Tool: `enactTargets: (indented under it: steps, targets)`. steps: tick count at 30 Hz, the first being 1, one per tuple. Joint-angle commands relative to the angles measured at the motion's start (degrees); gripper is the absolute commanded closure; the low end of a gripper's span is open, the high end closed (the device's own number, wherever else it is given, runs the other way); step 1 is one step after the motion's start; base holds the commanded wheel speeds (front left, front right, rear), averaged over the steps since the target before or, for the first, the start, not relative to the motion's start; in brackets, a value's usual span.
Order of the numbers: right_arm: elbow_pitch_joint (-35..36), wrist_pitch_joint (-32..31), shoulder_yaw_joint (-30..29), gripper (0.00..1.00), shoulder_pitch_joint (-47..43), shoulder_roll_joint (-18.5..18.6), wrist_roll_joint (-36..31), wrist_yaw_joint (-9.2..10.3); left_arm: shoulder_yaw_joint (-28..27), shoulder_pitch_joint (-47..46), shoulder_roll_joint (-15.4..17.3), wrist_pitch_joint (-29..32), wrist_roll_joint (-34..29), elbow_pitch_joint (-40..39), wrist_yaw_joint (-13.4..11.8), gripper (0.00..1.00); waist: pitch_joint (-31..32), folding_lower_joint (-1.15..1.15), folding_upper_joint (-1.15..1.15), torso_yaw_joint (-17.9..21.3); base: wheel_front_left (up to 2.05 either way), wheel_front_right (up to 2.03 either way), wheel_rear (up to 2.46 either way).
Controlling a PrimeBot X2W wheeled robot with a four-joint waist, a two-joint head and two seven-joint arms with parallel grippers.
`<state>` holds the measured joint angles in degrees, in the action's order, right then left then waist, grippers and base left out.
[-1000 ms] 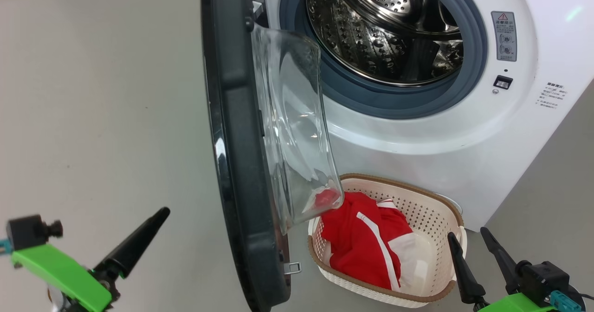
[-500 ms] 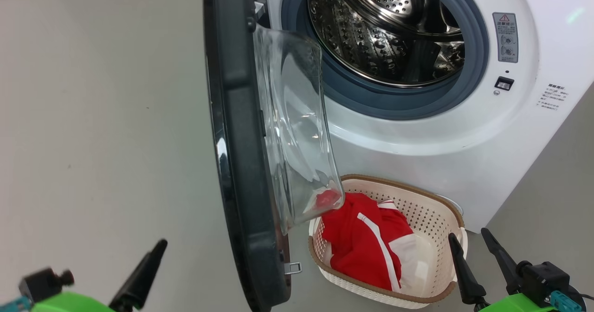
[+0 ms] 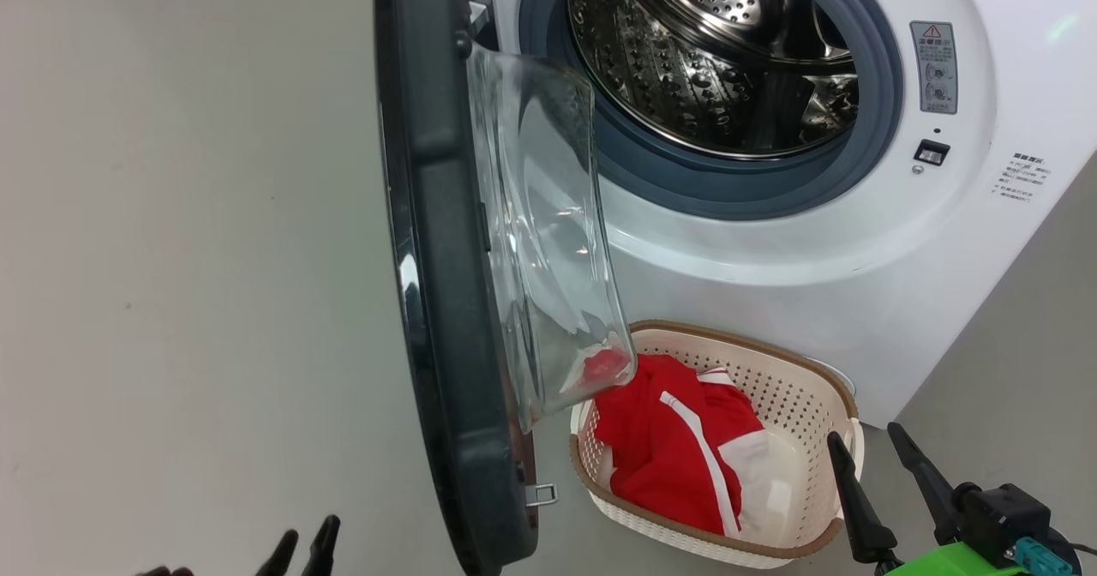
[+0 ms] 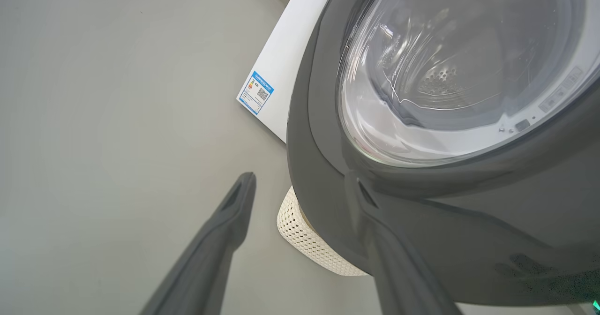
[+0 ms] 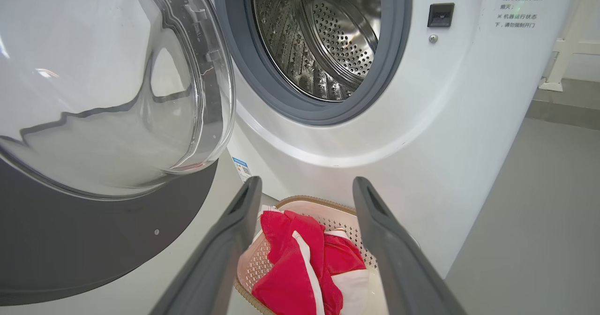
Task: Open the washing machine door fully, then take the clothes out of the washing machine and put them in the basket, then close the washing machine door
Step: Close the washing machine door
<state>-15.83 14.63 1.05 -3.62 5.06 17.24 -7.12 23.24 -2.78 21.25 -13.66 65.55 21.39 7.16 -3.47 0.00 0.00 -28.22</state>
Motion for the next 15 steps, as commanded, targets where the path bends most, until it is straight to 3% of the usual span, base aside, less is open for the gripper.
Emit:
enactTargets:
  steps: [1, 5, 12, 15]
  targets:
    - [1.1, 0.4, 1.5, 0.00, 0.8, 0.7, 0.1, -0.36, -1.8, -3.7, 1.6, -1.2, -2.8, 0.3, 0.3, 0.00, -0.1, 0.00, 0.00, 0.0, 0.00, 0.00, 0.00]
    - [1.2, 0.4, 1.2, 0.00, 0.7, 0.8, 0.0, -0.36, -8.4, -4.2, -0.9, -1.3, -15.0, 0.5, 0.3, 0.00, -0.1, 0.00, 0.00, -0.2, 0.00, 0.00, 0.00]
    - [1.3, 0.4, 1.1, 0.00, 0.6, 0.6, 0.0, -0.36, -20.4, -0.4, -10.4, -1.3, -37.4, -4.5, 0.3, 0.00, 0.2, 0.00, 0.00, 0.0, 0.00, 0.00, 0.00]
    - [1.3, 0.4, 1.1, 0.00, 0.7, 0.6, 0.0, -0.36, -22.6, 0.5, -12.5, -1.3, -41.4, -6.1, 0.3, 0.00, 0.2, 0.00, 0.00, 0.1, 0.00, 0.00, 0.00]
